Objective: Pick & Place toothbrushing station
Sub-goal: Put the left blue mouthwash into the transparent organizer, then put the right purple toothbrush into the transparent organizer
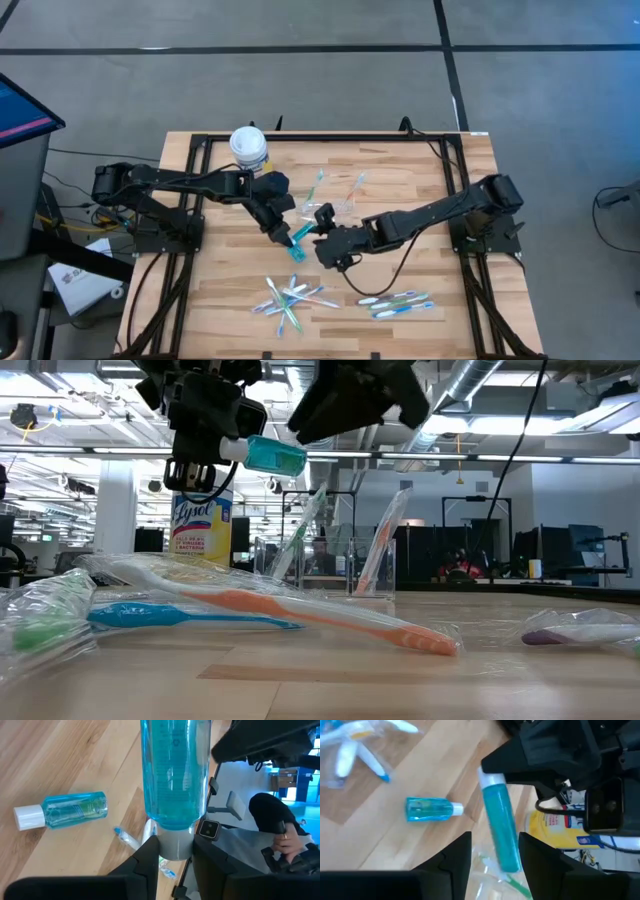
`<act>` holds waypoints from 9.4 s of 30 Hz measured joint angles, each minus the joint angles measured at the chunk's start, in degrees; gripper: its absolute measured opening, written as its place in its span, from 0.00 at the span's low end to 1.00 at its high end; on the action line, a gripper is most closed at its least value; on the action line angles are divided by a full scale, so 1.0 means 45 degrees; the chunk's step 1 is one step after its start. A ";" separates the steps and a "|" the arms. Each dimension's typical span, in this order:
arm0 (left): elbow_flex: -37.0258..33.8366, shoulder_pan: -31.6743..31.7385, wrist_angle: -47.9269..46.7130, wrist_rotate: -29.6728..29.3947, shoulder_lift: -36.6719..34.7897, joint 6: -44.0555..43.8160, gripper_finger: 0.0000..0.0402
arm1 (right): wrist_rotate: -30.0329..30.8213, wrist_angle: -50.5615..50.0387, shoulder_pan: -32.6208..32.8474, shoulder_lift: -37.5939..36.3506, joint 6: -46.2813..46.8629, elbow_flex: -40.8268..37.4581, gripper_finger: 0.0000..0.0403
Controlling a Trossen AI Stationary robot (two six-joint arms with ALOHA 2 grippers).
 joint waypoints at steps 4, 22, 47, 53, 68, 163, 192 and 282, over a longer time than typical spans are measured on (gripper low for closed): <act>0.0000 0.0000 0.0014 0.0005 0.0000 -0.0025 0.21 | 0.0053 0.0054 -0.0024 0.0512 -0.0132 0.0499 0.38; 0.0000 -0.0005 0.0198 0.0287 0.0000 -0.0021 0.21 | 0.0004 0.0127 -0.0039 0.1011 -0.0959 0.1150 0.40; 0.0000 -0.0039 0.1540 0.1125 -0.0004 -0.0968 0.22 | 0.0005 0.0073 -0.0036 0.1011 -0.1133 0.1141 0.20; 0.0000 -0.0039 0.1581 0.1004 -0.0005 -0.0944 0.28 | 0.0005 -0.0010 -0.0039 0.1006 -0.1003 0.1141 0.16; -0.0021 -0.0024 0.1764 0.0420 -0.0237 0.0171 0.34 | -0.0709 -0.0801 -0.0298 0.0938 0.1306 0.1165 0.16; -0.1867 -0.3245 0.5441 -1.0257 -0.2953 0.4779 0.30 | -0.1132 2.1760 -0.3609 0.2770 1.0927 -0.8777 0.14; -0.1865 -0.3245 0.5711 -1.0370 -0.2487 0.4779 0.30 | -0.1137 2.1075 -0.3599 0.2750 1.0687 -0.8773 0.23; -0.1865 -0.3245 0.5774 -1.0346 -0.2497 0.4775 0.30 | -0.2262 0.6376 0.0085 -0.4636 1.1279 -0.8617 0.30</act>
